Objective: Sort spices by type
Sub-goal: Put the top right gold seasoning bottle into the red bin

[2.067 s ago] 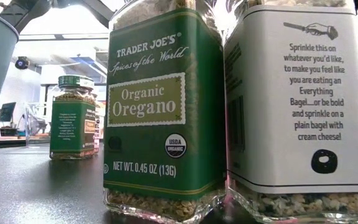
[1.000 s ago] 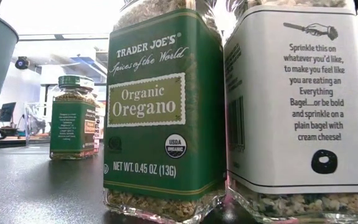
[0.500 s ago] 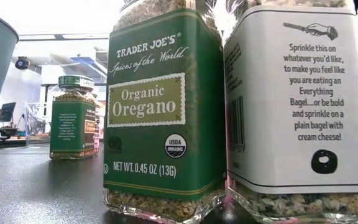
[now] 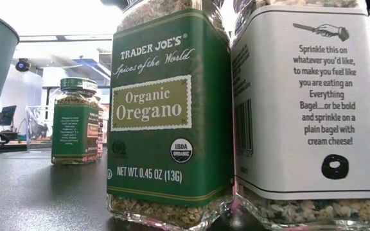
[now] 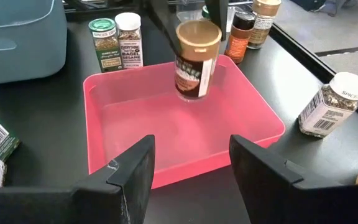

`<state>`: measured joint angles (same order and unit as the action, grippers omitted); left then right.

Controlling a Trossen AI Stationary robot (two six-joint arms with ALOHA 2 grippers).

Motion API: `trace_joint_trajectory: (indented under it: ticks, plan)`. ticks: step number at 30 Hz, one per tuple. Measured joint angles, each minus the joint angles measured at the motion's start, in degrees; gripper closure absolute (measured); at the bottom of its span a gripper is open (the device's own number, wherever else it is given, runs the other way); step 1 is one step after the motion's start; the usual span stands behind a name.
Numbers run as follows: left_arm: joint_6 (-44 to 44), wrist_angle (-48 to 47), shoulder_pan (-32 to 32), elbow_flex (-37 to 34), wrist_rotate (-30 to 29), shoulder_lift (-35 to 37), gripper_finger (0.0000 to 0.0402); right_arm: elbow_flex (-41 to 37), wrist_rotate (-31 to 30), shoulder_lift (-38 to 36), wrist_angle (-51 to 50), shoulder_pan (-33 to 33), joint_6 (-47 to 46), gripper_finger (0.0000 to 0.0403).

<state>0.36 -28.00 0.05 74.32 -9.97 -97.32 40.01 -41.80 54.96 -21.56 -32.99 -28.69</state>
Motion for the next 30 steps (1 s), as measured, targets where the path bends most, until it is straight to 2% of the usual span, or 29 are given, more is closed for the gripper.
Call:
trace_joint_trajectory:
  ticks: [11,16,30]
  plan:
    - [0.83,1.36,3.42,-0.99,-0.02,-0.59,0.014,-0.04,-0.02,0.0,-0.02,0.0,0.1,0.0204]
    - [0.69,5.87,3.44,-3.35,3.19,-0.59,0.014,-0.66,-0.04,0.0,0.0,0.0,0.14,0.0204]
    - [0.7,7.5,3.59,-4.74,2.96,-0.48,0.0137,-2.97,-0.23,0.0,0.04,0.0,-2.69,0.0204]
